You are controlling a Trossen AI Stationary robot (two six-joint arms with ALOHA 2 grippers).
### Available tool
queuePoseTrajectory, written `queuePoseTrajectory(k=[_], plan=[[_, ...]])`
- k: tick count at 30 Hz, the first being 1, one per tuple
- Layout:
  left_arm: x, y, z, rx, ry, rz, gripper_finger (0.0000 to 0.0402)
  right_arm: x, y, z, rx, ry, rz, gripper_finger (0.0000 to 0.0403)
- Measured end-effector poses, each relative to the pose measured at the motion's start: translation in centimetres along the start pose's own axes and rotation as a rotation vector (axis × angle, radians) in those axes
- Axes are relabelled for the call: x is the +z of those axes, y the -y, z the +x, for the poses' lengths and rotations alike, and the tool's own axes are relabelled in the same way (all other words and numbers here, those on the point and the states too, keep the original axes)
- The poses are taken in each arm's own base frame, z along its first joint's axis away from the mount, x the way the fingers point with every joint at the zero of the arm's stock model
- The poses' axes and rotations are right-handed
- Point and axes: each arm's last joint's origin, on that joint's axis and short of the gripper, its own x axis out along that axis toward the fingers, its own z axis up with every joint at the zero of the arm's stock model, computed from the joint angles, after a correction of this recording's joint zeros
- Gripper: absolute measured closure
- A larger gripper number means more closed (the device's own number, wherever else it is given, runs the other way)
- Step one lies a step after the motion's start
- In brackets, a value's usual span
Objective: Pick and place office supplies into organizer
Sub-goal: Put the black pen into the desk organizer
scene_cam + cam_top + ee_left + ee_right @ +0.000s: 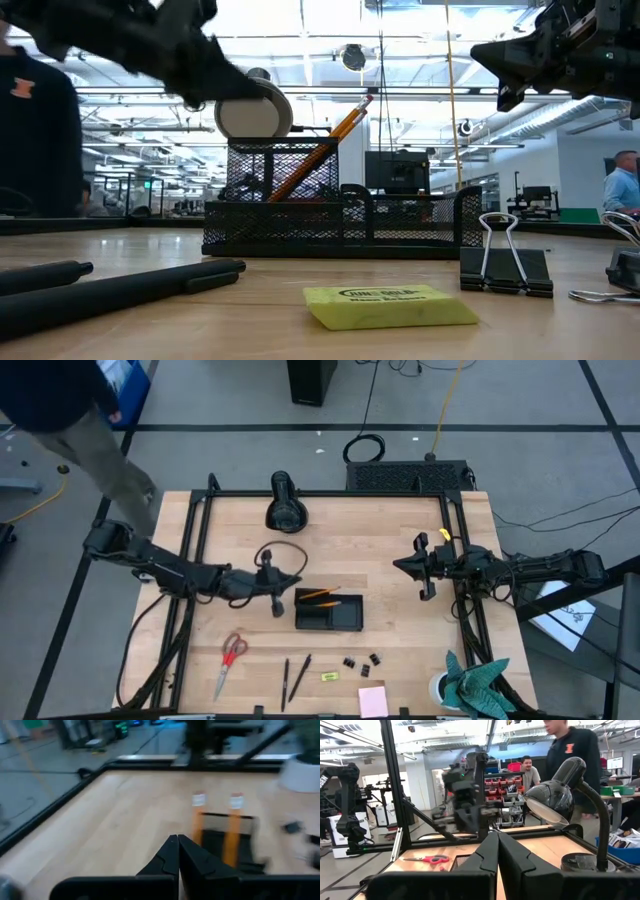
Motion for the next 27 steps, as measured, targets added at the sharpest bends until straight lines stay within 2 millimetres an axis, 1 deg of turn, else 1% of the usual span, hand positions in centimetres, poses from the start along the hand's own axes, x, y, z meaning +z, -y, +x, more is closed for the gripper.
queuePoseTrajectory(k=[2,4,8,10,12,15,18,22,24,27], plan=[[0.2,1.4,-0.5,-0.031,-0.016,-0.001,0.0397,0.0,0.0,0.0,0.000,-0.002,0.000,0.0399],[0.5,2.8,-1.1,-0.035,-0.062,-0.063,0.0399,-0.1,0.0,0.0,0.000,-0.007,0.000,0.0399],[0.5,6.1,-1.9,-0.007,-0.248,-0.203,0.0399,-0.3,0.0,0.0,-0.003,-0.035,0.002,0.0399],[0.8,8.3,-2.0,-0.004,-0.335,-0.221,0.0400,-0.4,0.0,0.0,-0.004,-0.041,0.002,0.0399],[1.6,10.7,-1.8,-0.016,-0.412,-0.239,0.0400,-0.4,0.0,0.0,-0.004,-0.040,0.002,0.0399],[2.2,13.9,-1.4,0.012,-0.569,-0.236,0.0400,-0.4,0.0,0.0,-0.003,-0.036,0.002,0.0399],[2.9,16.6,-1.2,0.074,-0.730,-0.339,0.0400,-0.3,0.0,0.0,-0.003,-0.029,0.001,0.0399],[3.3,20.2,-1.0,0.150,-0.929,-0.535,0.0401,-0.3,0.0,0.0,-0.002,-0.030,0.002,0.0399],[3.6,22.0,-0.9,0.170,-0.990,-0.639,0.0401,-0.3,0.0,0.0,-0.003,-0.028,-0.002,0.0399],[4.2,24.5,-0.6,0.151,-1.036,-0.768,0.0401,-0.3,0.0,0.0,-0.002,-0.025,-0.023,0.0399]])
